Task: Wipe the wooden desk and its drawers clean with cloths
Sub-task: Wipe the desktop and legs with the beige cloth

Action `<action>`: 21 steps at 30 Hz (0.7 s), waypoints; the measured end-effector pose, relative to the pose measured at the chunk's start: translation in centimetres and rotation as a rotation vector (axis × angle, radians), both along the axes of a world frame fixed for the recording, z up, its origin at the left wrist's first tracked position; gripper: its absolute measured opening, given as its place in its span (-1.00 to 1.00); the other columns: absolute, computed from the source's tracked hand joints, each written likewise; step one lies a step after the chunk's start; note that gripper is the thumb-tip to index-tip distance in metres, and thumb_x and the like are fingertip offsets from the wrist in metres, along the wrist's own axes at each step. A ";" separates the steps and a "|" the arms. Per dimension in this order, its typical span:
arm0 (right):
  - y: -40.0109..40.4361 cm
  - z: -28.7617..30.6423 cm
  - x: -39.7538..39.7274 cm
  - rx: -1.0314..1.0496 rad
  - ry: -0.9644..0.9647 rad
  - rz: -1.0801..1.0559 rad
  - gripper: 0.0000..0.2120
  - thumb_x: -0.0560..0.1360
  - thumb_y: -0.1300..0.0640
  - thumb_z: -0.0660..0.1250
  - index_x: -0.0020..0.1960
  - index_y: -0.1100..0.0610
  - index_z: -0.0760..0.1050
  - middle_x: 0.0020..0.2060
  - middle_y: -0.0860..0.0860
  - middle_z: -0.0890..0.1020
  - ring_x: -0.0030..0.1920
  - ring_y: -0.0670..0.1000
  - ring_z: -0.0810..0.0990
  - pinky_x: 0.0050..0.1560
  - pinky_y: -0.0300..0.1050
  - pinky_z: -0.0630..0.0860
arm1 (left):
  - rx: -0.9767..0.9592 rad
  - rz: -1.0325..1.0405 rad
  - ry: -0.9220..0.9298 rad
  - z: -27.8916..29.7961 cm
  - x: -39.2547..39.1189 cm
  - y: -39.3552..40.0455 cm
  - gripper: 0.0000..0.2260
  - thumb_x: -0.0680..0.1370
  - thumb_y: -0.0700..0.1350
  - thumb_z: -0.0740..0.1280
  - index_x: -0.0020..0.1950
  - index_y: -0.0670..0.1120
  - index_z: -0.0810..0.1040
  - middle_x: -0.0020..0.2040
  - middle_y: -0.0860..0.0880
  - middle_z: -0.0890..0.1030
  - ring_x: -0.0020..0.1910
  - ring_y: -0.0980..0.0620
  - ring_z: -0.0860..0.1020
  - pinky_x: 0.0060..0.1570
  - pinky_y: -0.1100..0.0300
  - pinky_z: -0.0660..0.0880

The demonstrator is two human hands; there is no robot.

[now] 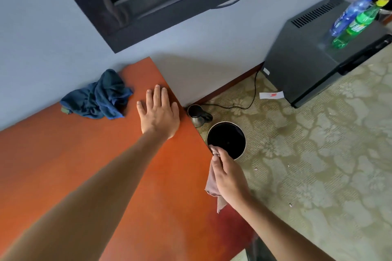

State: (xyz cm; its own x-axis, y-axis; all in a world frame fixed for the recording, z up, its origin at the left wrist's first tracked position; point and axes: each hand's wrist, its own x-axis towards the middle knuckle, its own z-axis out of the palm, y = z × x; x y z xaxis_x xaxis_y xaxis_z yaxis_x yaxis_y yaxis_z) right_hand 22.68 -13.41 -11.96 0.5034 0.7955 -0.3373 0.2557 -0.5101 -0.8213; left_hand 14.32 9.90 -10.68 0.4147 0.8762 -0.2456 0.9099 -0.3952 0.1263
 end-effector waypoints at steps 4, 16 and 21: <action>5.7 -0.8 2.6 0.057 0.487 0.076 -0.61 0.72 -0.03 0.14 0.54 -0.10 0.34 0.41 -0.28 0.45 0.38 -0.43 0.33 0.37 -0.44 0.23 | 0.093 0.099 0.039 -0.9 1.0 2.2 -0.39 0.68 0.15 -0.18 0.71 -0.01 -0.17 0.71 0.06 -0.18 0.68 -0.03 -0.22 0.61 -0.26 -0.20; 35.6 -0.7 4.8 0.211 0.777 0.171 -0.36 0.74 0.20 -0.09 -0.52 0.11 0.23 -0.74 -0.04 0.23 -0.70 -0.12 0.20 -0.56 -0.25 0.17 | 0.206 0.114 -0.014 -1.6 0.7 2.2 -0.38 0.64 0.12 -0.10 0.71 0.01 0.04 0.71 0.10 -0.03 0.68 0.06 -0.14 0.64 -0.14 -0.14; 35.0 -2.3 4.8 0.116 0.681 0.123 -0.54 0.68 -0.04 -0.08 -0.34 0.06 0.27 -0.59 -0.02 0.45 -0.49 -0.10 0.43 -0.34 -0.29 0.37 | 0.229 0.119 -0.054 -1.6 0.8 2.2 -0.40 0.65 0.12 -0.03 0.70 -0.02 0.14 0.71 0.05 0.06 0.69 0.02 -0.06 0.62 -0.22 -0.03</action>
State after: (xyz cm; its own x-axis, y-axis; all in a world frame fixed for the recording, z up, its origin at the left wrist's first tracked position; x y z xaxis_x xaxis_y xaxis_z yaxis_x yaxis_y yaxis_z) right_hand 27.52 21.59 -14.30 0.1139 0.8829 -0.4554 -0.2851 -0.4101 -0.8663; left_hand 15.08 12.07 -12.30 0.3128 0.9497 -0.0155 0.9459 -0.3100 0.0957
